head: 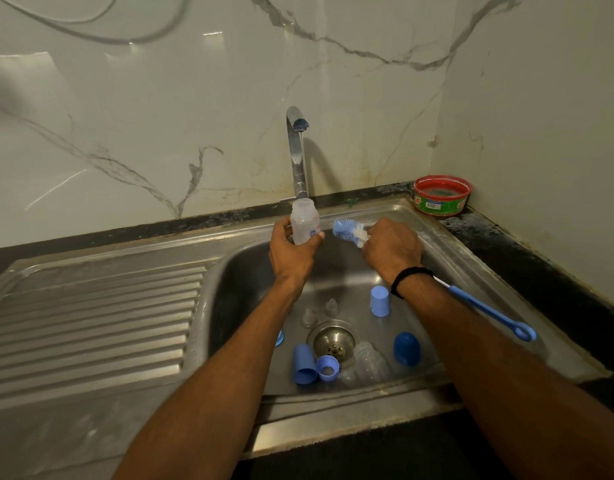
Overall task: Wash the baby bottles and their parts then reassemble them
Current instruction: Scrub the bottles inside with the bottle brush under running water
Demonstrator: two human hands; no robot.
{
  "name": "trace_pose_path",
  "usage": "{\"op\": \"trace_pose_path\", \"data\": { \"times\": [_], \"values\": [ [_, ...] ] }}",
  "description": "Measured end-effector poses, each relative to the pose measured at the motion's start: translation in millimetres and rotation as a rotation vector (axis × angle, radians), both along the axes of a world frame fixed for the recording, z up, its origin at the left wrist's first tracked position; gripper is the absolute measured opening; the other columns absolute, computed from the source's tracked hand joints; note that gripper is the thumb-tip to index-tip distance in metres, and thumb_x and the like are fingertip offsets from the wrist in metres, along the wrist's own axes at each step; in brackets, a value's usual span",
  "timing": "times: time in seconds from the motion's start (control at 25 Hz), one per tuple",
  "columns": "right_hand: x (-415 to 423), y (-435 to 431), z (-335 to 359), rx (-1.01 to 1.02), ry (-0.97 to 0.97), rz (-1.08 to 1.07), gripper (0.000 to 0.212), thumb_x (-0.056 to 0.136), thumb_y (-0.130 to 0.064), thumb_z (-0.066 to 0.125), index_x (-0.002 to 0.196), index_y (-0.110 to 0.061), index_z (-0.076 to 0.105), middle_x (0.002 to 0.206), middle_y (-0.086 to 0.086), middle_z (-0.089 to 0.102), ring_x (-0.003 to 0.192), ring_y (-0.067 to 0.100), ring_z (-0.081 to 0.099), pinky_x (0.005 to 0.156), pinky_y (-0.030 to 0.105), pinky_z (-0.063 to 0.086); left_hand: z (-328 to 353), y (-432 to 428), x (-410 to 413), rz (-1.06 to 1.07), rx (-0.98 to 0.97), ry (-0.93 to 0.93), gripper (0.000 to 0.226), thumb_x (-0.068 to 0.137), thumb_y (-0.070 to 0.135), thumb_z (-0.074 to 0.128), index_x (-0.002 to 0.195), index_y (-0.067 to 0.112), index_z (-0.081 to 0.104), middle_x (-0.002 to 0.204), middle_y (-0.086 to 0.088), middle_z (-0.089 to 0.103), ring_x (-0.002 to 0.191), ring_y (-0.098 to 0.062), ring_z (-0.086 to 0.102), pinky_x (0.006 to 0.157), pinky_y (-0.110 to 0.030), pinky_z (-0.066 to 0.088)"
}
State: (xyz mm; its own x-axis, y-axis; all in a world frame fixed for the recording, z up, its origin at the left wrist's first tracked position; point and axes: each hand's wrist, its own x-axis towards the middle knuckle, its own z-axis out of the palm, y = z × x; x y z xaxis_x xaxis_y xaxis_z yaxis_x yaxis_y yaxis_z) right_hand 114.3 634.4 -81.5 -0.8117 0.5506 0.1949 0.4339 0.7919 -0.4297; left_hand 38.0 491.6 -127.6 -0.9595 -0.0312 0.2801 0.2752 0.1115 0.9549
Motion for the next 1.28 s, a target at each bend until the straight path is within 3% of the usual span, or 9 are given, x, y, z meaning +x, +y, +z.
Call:
{"op": "trace_pose_path", "data": {
  "times": [0.08, 0.2, 0.32, 0.44, 0.56, 0.76, 0.96, 1.28],
  "values": [
    [0.4, -2.5, 1.0, -0.012, 0.009, 0.012, 0.029, 0.089, -0.027, 0.068, 0.112, -0.011, 0.064, 0.114, 0.013, 0.067, 0.107, 0.033, 0.062, 0.08, 0.035, 0.048, 2.7, -11.3, 2.4, 0.0, -0.054, 0.057, 0.067, 0.08, 0.016, 0.083, 0.137, 0.018, 0.049, 0.131, 0.0, 0.058, 0.114, -0.014, 0.058, 0.091, -0.027, 0.054],
    [5.0, -7.2, 3.4, -0.045, 0.017, 0.03, 0.029, 0.09, -0.024, 0.067, 0.114, -0.01, 0.063, 0.115, 0.014, 0.066, 0.108, 0.033, 0.062, 0.083, 0.036, 0.05, -7.3, -34.0, 7.7, 0.013, -0.226, -0.015, 0.064, 0.077, 0.016, 0.085, 0.134, 0.016, 0.055, 0.126, -0.003, 0.063, 0.112, -0.018, 0.062, 0.088, -0.025, 0.05],
    [8.5, -10.7, 5.6, -0.053, 0.028, 0.059, 0.028, 0.092, -0.023, 0.065, 0.116, -0.009, 0.062, 0.117, 0.014, 0.065, 0.109, 0.032, 0.061, 0.083, 0.035, 0.049, -7.8, -50.8, 14.9, 0.108, -0.182, -0.009, 0.062, 0.076, 0.016, 0.086, 0.13, 0.015, 0.055, 0.118, 0.001, 0.063, 0.101, -0.013, 0.059, 0.077, -0.013, 0.045],
    [11.5, -12.2, 6.9, -0.064, 0.041, 0.068, 0.028, 0.092, -0.022, 0.065, 0.117, -0.009, 0.062, 0.116, 0.013, 0.066, 0.108, 0.032, 0.062, 0.082, 0.035, 0.049, -7.6, -55.7, 22.0, 0.111, -0.252, -0.084, 0.063, 0.076, 0.016, 0.086, 0.13, 0.013, 0.055, 0.118, -0.001, 0.062, 0.098, -0.011, 0.056, 0.076, -0.016, 0.043],
    [12.0, -14.9, 8.6, -0.067, 0.047, 0.07, 0.027, 0.092, -0.023, 0.065, 0.115, -0.01, 0.063, 0.114, 0.013, 0.066, 0.106, 0.031, 0.063, 0.079, 0.034, 0.048, -10.3, -55.3, 23.5, 0.112, -0.268, -0.052, 0.061, 0.078, 0.016, 0.085, 0.13, 0.012, 0.054, 0.114, 0.003, 0.06, 0.097, -0.011, 0.059, 0.071, -0.008, 0.042],
    [12.9, -14.6, 8.1, -0.076, 0.044, 0.062, 0.028, 0.093, -0.025, 0.065, 0.117, -0.011, 0.061, 0.115, 0.011, 0.066, 0.107, 0.029, 0.062, 0.075, 0.031, 0.042, -17.1, -53.7, 18.5, 0.126, -0.281, -0.056, 0.063, 0.078, 0.017, 0.084, 0.133, 0.011, 0.053, 0.127, -0.007, 0.063, 0.108, -0.016, 0.059, 0.088, -0.026, 0.048],
    [12.5, -13.1, 7.3, -0.064, 0.022, 0.06, 0.03, 0.092, -0.024, 0.067, 0.118, -0.01, 0.06, 0.117, 0.012, 0.064, 0.109, 0.03, 0.061, 0.079, 0.032, 0.045, -22.3, -56.1, 11.8, 0.128, -0.322, -0.031, 0.061, 0.08, 0.017, 0.083, 0.133, 0.011, 0.054, 0.129, -0.01, 0.063, 0.118, -0.026, 0.061, 0.094, -0.031, 0.049],
    [9.6, -12.7, 3.8, -0.051, 0.008, 0.043, 0.028, 0.092, -0.026, 0.066, 0.116, -0.012, 0.062, 0.115, 0.011, 0.066, 0.107, 0.03, 0.062, 0.076, 0.031, 0.044, -26.5, -53.0, 10.6, 0.022, -0.367, -0.067, 0.057, 0.081, 0.016, 0.082, 0.131, 0.011, 0.055, 0.127, -0.01, 0.064, 0.116, -0.025, 0.062, 0.092, -0.03, 0.048]
  ]
}}
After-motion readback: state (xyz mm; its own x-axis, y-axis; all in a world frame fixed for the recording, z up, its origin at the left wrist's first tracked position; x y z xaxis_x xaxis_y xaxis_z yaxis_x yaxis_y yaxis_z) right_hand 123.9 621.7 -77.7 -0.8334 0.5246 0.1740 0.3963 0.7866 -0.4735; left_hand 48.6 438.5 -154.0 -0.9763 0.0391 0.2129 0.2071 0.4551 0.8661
